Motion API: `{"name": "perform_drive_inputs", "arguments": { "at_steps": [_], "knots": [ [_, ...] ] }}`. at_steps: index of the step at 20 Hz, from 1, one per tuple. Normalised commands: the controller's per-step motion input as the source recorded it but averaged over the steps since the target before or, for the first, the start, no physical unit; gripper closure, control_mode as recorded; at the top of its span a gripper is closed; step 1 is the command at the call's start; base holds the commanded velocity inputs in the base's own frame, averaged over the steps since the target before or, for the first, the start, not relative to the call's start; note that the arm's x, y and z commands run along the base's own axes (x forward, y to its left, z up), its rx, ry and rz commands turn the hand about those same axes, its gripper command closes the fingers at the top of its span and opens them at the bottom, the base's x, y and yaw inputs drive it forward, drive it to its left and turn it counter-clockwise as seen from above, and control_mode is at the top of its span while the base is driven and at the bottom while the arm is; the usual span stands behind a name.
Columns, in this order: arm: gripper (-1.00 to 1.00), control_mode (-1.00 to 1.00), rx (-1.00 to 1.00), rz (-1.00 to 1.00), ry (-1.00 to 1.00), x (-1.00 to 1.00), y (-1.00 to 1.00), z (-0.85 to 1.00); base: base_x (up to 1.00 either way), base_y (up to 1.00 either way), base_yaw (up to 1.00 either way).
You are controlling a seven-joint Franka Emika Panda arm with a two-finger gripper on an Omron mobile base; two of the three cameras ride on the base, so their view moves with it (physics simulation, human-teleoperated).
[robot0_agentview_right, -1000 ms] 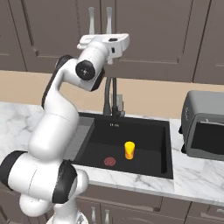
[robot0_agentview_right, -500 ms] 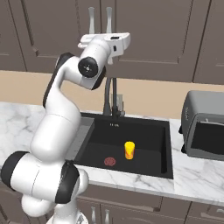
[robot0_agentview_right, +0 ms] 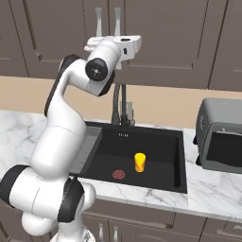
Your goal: Open the cabinet directly in front. Then move the beer and the cup to the dining counter with the candle on it.
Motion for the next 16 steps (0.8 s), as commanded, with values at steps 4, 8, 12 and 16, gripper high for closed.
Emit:
{"name": "perform_drive_inputs", "arguments": {
  "at_steps": [4,8,12,16],
  "knots": [
    [1.00,-1.00,0.04,0.04,0.00,-0.27,-0.29,0.00,0.00,0.00,0.00],
    [1.00,-1.00,0.08,0.02,0.05,-0.58,-0.44,0.00,0.00,0.00,0.00],
    [1.00,-1.00,0.08,0.03,0.11,-0.59,-0.53,0.00,0.00,0.00,0.00],
    [1.00,-1.00,0.10,0.04,0.12,-0.67,-0.63,0.00,0.00,0.00,0.00]
  ]
}}
